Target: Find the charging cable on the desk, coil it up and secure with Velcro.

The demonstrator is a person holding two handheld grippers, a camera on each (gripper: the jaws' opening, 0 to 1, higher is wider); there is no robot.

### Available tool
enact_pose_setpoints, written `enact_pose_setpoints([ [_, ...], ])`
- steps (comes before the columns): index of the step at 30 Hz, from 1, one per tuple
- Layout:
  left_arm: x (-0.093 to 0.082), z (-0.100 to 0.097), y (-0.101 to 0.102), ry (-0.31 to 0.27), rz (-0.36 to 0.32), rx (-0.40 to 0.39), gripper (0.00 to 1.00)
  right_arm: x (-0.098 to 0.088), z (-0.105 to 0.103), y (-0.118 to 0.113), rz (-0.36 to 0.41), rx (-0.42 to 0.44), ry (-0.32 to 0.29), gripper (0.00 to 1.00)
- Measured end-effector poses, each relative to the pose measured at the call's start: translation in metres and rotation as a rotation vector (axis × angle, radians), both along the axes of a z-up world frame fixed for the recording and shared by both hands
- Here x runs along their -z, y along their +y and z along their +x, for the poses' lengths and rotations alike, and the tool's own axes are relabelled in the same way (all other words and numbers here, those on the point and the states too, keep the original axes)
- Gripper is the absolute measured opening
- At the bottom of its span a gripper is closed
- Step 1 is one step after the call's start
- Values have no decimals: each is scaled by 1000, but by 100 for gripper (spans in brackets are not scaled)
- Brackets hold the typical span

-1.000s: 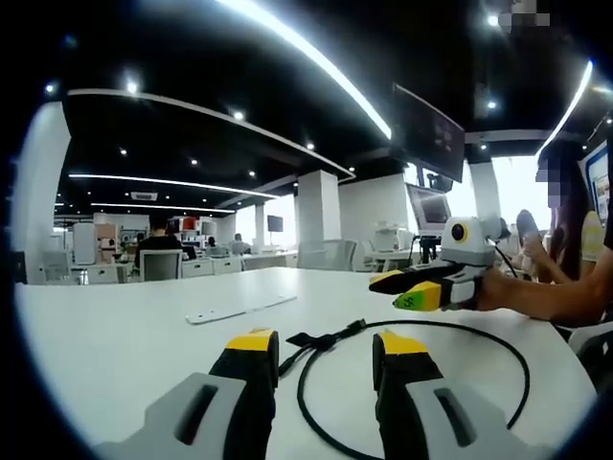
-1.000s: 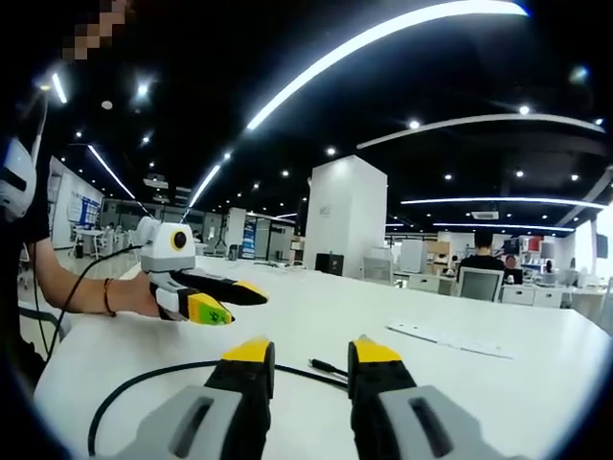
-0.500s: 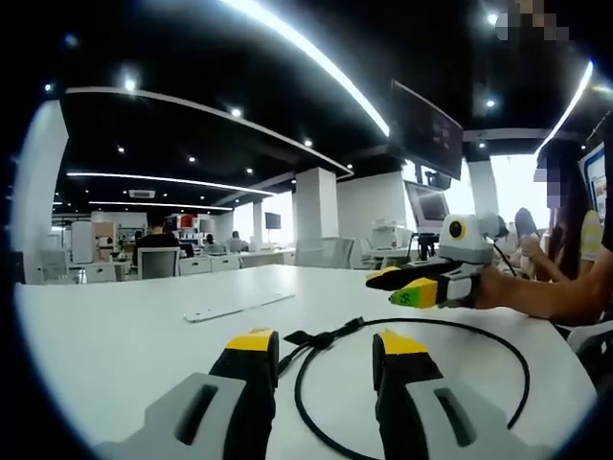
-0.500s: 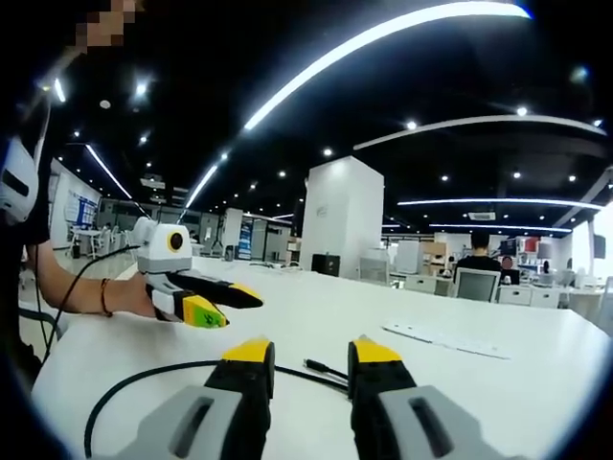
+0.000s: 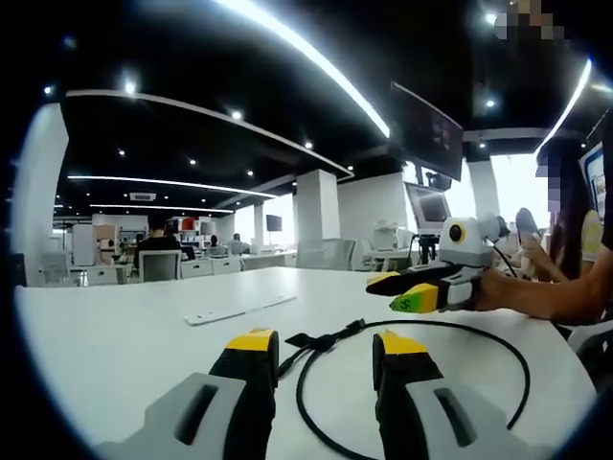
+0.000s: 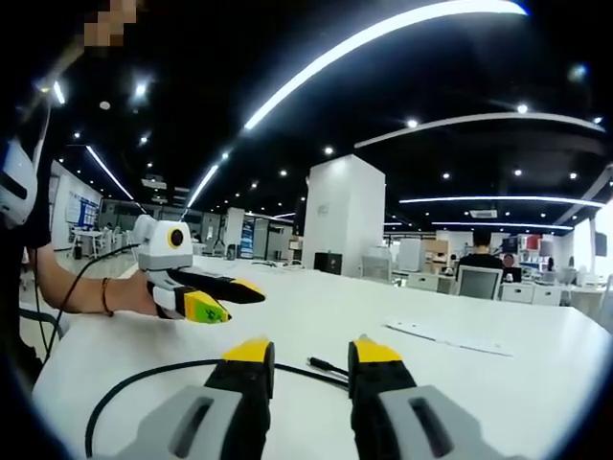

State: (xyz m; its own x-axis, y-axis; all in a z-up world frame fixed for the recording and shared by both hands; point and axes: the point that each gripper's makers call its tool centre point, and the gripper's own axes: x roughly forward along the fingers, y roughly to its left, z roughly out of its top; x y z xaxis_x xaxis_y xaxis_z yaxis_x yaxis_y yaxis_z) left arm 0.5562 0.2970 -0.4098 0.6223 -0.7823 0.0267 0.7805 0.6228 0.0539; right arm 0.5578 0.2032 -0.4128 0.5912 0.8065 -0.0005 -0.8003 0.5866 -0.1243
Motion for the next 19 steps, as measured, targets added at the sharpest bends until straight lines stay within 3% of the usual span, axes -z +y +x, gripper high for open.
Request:
enact_pose_setpoints([
  [19,1,0,0,1,3,-2,40,-3,-2,0,6,-1,-5,32],
])
